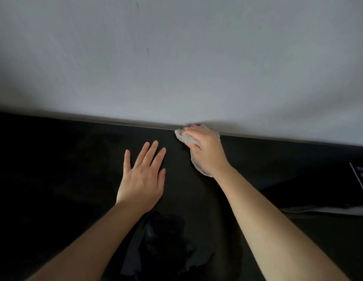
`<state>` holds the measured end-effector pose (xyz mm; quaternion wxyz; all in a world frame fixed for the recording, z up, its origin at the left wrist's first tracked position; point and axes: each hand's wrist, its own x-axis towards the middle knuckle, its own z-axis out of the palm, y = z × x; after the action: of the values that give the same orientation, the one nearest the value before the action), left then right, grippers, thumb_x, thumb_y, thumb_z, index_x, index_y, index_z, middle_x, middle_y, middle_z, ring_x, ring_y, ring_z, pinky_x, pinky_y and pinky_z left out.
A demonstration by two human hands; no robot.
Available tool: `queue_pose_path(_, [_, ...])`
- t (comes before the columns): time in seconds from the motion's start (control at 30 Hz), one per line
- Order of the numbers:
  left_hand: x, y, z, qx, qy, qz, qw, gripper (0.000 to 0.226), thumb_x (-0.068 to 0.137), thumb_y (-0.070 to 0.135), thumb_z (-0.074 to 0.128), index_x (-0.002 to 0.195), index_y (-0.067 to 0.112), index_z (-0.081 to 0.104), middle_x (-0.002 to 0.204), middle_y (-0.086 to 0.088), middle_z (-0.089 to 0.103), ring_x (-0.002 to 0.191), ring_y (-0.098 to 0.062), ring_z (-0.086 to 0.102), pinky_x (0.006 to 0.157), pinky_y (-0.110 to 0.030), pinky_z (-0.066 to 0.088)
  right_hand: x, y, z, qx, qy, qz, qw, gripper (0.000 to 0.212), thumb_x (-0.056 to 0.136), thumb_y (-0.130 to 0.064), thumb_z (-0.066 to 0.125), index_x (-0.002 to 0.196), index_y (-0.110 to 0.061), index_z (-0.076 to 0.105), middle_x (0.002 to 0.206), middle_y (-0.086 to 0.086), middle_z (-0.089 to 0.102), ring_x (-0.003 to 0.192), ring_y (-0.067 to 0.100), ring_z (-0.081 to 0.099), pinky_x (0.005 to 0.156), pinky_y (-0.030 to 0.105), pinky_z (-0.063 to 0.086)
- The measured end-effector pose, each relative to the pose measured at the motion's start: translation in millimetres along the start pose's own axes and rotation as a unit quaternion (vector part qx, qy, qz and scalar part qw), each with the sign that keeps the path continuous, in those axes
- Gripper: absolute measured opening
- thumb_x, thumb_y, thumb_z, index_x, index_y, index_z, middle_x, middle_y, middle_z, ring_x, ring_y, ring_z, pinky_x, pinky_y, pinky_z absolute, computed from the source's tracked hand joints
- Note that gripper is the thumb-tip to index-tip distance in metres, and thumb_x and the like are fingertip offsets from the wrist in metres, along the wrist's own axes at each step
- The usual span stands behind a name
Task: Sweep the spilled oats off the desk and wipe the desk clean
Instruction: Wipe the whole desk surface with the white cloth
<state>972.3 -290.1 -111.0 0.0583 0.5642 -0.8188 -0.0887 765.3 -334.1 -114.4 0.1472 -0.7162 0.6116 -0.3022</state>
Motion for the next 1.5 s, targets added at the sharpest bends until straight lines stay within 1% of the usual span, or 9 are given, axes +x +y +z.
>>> queue_pose_path(0.27, [-4.2,0.2,-1.5,-0.04,0.05,-0.02,0.998,0.058,0.094,0.031,0.034,0.149,0.017,0.025,0.156,-0.004,0.027,0.146,-0.021,0.02,0.118,-0.051,0.014,-13.5,-18.4,-11.9,0.021,-0.142,-0.08,0.986,0.04,0.092,-0.025,0.052,0.132,-0.025,0.057,0.14,-0.009,0.05,0.136,0.008,0.036,0.119,0.049,0.018])
queue_pose_path(0.43, [10.9,15.8,-22.9,-0.139,0.152,0.056,0.977,0.046,0.09,0.025,0.043,0.134,0.012,0.05,0.138,-0.005,0.048,0.128,-0.022,0.044,0.105,-0.039,0.039,-27.5,14.1,-41.3,0.047,-0.001,0.048,0.998,0.041,0.096,-0.026,0.035,0.13,-0.021,0.057,0.14,-0.006,0.05,0.135,0.011,0.038,0.114,0.05,0.029])
queue_pose_path(0.6, [54.5,50.1,-16.3,-0.001,0.019,0.194,0.981,0.058,0.088,0.056,0.043,0.138,0.028,0.046,0.148,-0.003,0.04,0.139,-0.025,0.033,0.114,-0.048,0.025,-37.8,23.2,-39.0,0.076,0.045,0.092,0.992,0.035,0.094,-0.002,0.04,0.115,-0.013,0.066,0.117,-0.011,0.06,0.124,0.012,0.051,0.112,0.043,0.036])
queue_pose_path(0.7, [70.7,49.5,-7.6,0.048,0.023,0.172,0.984,0.045,0.088,0.047,0.042,0.126,0.029,0.059,0.133,-0.006,0.054,0.116,-0.028,0.054,0.095,-0.045,0.043,-38.8,22.6,-39.4,0.098,0.075,0.106,0.987,0.034,0.094,0.002,0.043,0.113,-0.011,0.067,0.114,-0.01,0.061,0.123,0.013,0.054,0.107,0.028,0.04])
queue_pose_path(0.83, [89.8,44.1,-13.8,0.063,0.063,0.133,0.987,0.043,0.084,0.035,0.037,0.118,0.026,0.062,0.116,-0.008,0.06,0.094,-0.031,0.058,0.069,-0.042,0.047,-38.0,22.3,-37.6,0.102,0.076,0.116,0.985,0.032,0.093,0.0,0.043,0.112,-0.008,0.068,0.12,0.003,0.066,0.126,0.014,0.052,0.112,0.038,0.037])
queue_pose_path(1.03, [70.7,51.2,-1.2,0.02,0.077,0.101,0.992,0.044,0.088,0.05,0.047,0.119,0.024,0.064,0.133,-0.005,0.056,0.117,-0.026,0.053,0.095,-0.048,0.042,-38.3,22.5,-37.4,0.094,0.073,0.109,0.987,0.032,0.091,-0.009,0.043,0.11,-0.009,0.069,0.119,0.001,0.066,0.125,0.012,0.052,0.111,0.03,0.036])
queue_pose_path(1.13, [86.4,45.4,-2.2,0.031,0.082,0.111,0.99,0.034,0.09,0.045,0.048,0.111,0.024,0.066,0.122,-0.004,0.06,0.104,-0.028,0.058,0.083,-0.046,0.045,-37.8,22.6,-37.8,0.09,0.07,0.115,0.987,0.029,0.091,-0.003,0.047,0.108,-0.01,0.07,0.118,0.001,0.067,0.124,0.013,0.053,0.11,0.016,0.028])
queue_pose_path(1.27, [81.0,46.6,0.9,-0.008,0.121,0.086,0.989,0.033,0.089,0.04,0.05,0.11,0.024,0.069,0.115,-0.004,0.063,0.097,-0.028,0.058,0.085,-0.045,0.044,-39.6,24.9,-38.9,0.095,0.07,0.105,0.987,0.028,0.091,-0.001,0.049,0.108,-0.01,0.07,0.118,0.0,0.067,0.124,0.012,0.053,0.115,0.033,0.031])
queue_pose_path(1.5, [71.9,46.2,-0.1,0.019,0.113,0.074,0.991,0.037,0.089,0.041,0.043,0.112,0.026,0.068,0.112,-0.004,0.061,0.099,-0.028,0.057,0.085,-0.045,0.041,-39.0,24.6,-37.6,0.093,0.06,0.104,0.988,0.027,0.091,-0.002,0.052,0.107,-0.01,0.071,0.119,0.0,0.067,0.127,0.012,0.051,0.118,0.034,0.025])
